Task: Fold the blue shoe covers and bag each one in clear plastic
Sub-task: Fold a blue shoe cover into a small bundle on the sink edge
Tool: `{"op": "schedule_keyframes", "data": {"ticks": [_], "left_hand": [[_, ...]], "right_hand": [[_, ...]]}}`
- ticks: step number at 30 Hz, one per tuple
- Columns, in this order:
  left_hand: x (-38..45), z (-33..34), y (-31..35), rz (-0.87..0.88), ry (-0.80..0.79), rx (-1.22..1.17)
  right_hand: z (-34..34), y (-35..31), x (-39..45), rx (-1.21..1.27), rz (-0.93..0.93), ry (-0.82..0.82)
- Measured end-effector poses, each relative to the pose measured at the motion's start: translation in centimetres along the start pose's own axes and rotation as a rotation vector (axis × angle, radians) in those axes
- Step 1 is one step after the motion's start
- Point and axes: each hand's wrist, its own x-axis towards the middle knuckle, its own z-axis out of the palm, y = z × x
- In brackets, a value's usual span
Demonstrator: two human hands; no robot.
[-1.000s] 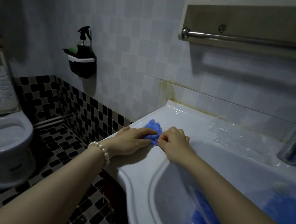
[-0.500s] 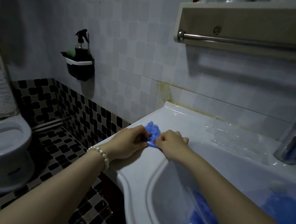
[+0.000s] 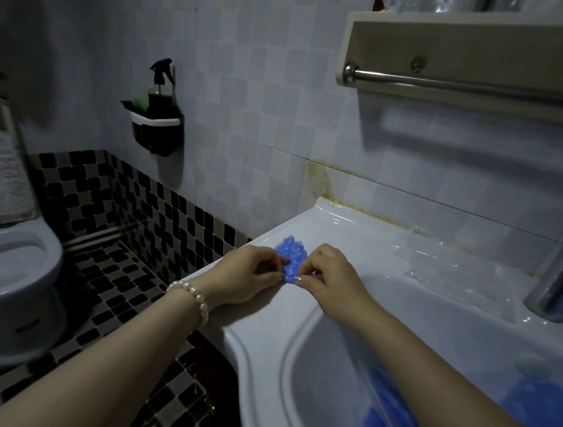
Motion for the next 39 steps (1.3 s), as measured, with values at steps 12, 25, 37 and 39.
{"op": "schedule_keyframes", "data": {"ticks": [12,25,37,39], "left_hand": [[-0.7,-0.1,0.9,0.074,0.057,0.107],[-0.7,-0.2,1.3,0.051,0.070,0.131],[-1.0,0.1,1.2,0.143,0.157,0.269],[-0.9,0.1,1.1,0.143,0.149,0.307]], "right_hand": [[-1.0,-2.3,1.5,-0.201,0.396,-0.319],[-0.7,0.0,-0.4,0.112,0.041,-0.028],[-0.3,-1.6,1.2,-0.115,0.347,-0.190],[-0.1,-1.0,0.1,0.079,0.198,-0.023]]}}
